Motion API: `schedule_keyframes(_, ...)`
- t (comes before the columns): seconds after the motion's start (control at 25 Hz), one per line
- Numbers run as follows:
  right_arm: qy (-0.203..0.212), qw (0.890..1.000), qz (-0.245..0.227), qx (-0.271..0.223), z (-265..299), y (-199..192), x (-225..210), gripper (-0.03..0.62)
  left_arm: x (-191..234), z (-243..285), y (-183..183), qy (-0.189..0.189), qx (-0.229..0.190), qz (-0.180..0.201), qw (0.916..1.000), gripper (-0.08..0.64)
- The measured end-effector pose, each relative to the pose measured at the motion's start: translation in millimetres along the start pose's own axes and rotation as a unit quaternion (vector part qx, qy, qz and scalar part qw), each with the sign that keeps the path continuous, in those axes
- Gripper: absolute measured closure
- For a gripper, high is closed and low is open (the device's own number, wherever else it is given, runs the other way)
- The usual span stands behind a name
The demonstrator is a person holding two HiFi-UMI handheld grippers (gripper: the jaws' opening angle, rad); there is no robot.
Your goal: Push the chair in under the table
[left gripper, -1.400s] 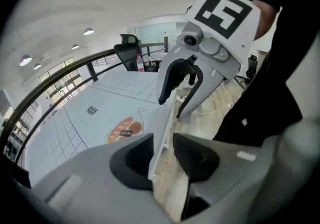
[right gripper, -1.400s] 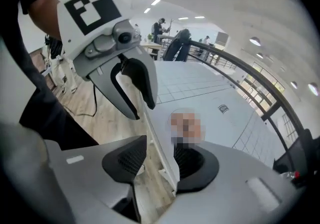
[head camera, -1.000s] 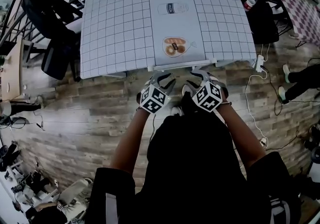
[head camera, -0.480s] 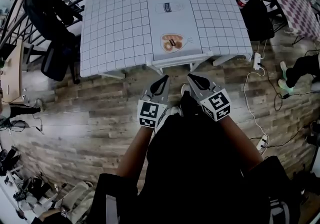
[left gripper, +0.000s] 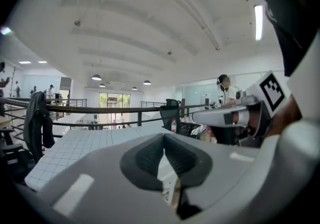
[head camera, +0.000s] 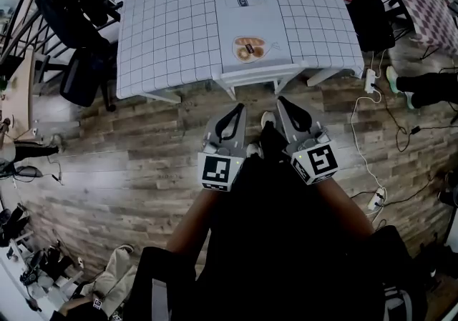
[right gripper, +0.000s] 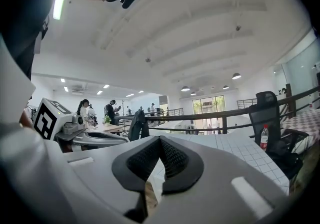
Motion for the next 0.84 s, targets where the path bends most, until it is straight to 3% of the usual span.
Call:
schedule_keyframes(0.28, -0.018, 1.0, -0.007, -0.002, -14.3, 0.7, 18.7, 0.594, -2.3, -25.2, 3.0, 0.021, -0.018, -0.012, 0.9995, 0.549)
schedule_keyframes(0.48, -0.017, 1.0, 0.007, 0.021, -7.8, -11.1, 27.1, 0.595, 0.2, -31.7, -1.0, 0.018, -0.025, -0.036, 0.9989, 0.549)
schedule_keyframes(0.84, -0.029, 0.999, -0.003, 0.044, -0.4, -17.6, 29.1, 0.595, 2.5, -39.8, -2.2, 0.02, -0.026, -0.04, 0.9986, 0.549)
Point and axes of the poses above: the fingertips, and each gripper's own axes: z forward along the fingers, x to its left, y out of its top, the point moved 4 cm from there along -z, backward along the fingers, and after that the axes turned 11 degrees about -x, right-handed, at the moved point
